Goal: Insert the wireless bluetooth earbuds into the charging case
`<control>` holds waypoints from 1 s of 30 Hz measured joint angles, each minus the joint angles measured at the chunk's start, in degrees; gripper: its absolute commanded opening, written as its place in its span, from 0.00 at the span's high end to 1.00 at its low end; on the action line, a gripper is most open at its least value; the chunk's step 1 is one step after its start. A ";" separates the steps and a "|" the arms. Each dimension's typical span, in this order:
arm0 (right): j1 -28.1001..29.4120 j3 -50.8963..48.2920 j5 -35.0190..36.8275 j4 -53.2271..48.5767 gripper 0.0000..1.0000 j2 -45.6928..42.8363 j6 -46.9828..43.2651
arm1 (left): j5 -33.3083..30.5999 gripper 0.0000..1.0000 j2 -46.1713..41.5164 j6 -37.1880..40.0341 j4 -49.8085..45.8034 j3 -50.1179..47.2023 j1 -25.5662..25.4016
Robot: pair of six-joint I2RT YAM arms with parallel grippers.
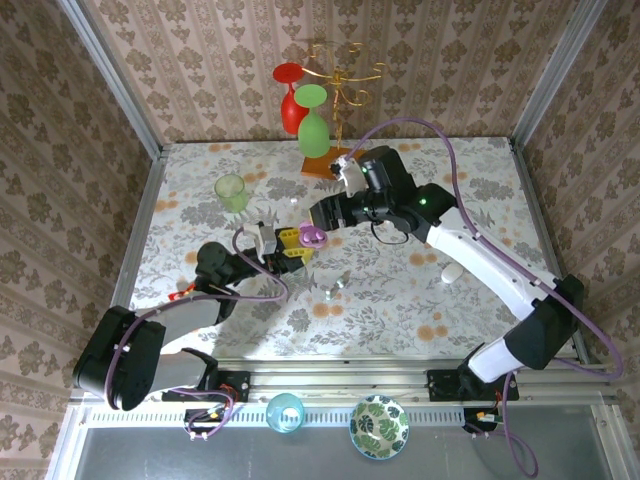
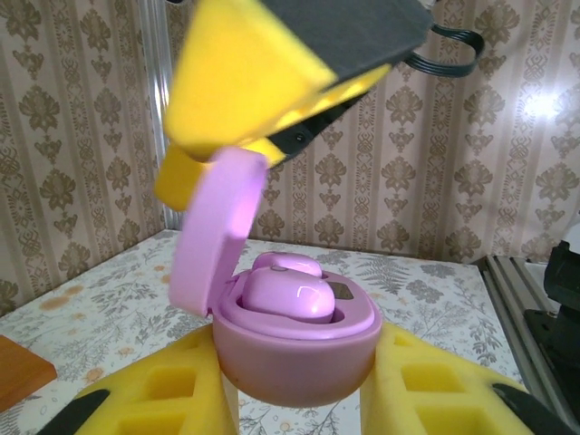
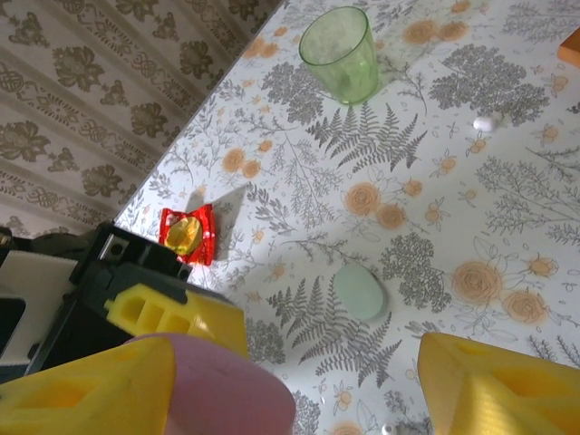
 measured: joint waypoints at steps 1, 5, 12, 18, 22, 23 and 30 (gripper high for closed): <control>0.02 -0.35 -0.11 -0.13 0.29 -0.37 0.00 | -0.24 0.82 0.00 -0.02 0.04 0.02 0.00; 0.28 -3.04 -0.42 -0.20 0.28 -2.56 0.07 | -1.16 0.82 0.00 -0.02 0.07 0.09 0.00; -1.05 -12.70 -4.26 8.79 0.24 -9.99 7.69 | -2.29 0.82 0.00 -0.02 0.09 0.11 -0.22; -3.67 -23.52 -13.40 26.29 0.23 -12.70 24.44 | -5.62 0.82 -0.46 -0.02 0.20 0.13 -0.66; -3.56 -29.59 -17.38 37.97 0.25 -12.48 36.41 | -7.69 0.81 -0.96 0.15 0.24 0.68 -0.87; -3.45 -30.95 -18.27 41.18 0.26 -12.22 39.47 | -8.13 0.81 -0.96 0.17 0.33 0.96 -1.09; -2.34 -34.62 -22.12 60.06 0.36 -7.58 54.05 | -9.44 0.82 -0.92 0.63 0.44 1.86 -2.27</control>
